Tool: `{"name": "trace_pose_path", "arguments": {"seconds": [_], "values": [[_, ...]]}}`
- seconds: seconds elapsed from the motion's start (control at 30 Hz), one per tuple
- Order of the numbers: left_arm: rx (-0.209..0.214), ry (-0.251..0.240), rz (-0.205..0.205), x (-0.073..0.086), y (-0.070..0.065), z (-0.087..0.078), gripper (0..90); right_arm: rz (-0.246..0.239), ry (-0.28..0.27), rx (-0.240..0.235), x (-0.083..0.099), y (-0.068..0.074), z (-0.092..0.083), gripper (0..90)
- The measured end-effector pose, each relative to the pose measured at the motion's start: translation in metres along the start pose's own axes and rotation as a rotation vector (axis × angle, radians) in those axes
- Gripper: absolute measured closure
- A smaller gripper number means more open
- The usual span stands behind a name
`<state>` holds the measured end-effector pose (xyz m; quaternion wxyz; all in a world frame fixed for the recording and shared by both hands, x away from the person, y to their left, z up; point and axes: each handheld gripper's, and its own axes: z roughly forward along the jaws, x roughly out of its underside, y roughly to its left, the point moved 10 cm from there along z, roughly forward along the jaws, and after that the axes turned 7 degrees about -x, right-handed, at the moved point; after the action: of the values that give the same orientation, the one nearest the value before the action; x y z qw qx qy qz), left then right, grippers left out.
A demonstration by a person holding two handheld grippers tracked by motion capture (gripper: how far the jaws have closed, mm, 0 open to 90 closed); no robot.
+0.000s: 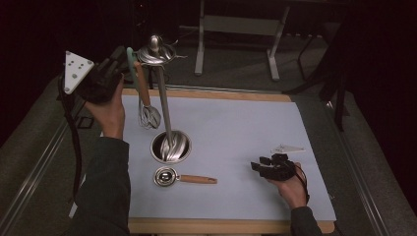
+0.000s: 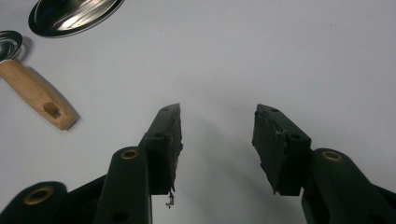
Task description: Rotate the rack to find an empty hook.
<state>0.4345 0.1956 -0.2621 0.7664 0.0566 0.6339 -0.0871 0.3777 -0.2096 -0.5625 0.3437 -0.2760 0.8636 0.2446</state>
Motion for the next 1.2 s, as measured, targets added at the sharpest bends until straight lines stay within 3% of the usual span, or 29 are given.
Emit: {"name": "trace_pose_path", "arguments": {"seconds": [0.4,0.9,1.2], "values": [[-0.01,0.026,0.016,0.0,0.0,0.008,89.9,0.003,0.004,0.0,0.001,0.0,0.0,51.6],[-0.005,0.033,0.028,0.002,0.003,0.003,89.7,0.008,0.002,0.004,0.002,-0.003,-0.001,51.5],[-0.019,0.048,0.045,0.004,0.011,-0.001,88.9,0.009,0.004,0.004,0.002,-0.003,-0.001,51.5]]}}
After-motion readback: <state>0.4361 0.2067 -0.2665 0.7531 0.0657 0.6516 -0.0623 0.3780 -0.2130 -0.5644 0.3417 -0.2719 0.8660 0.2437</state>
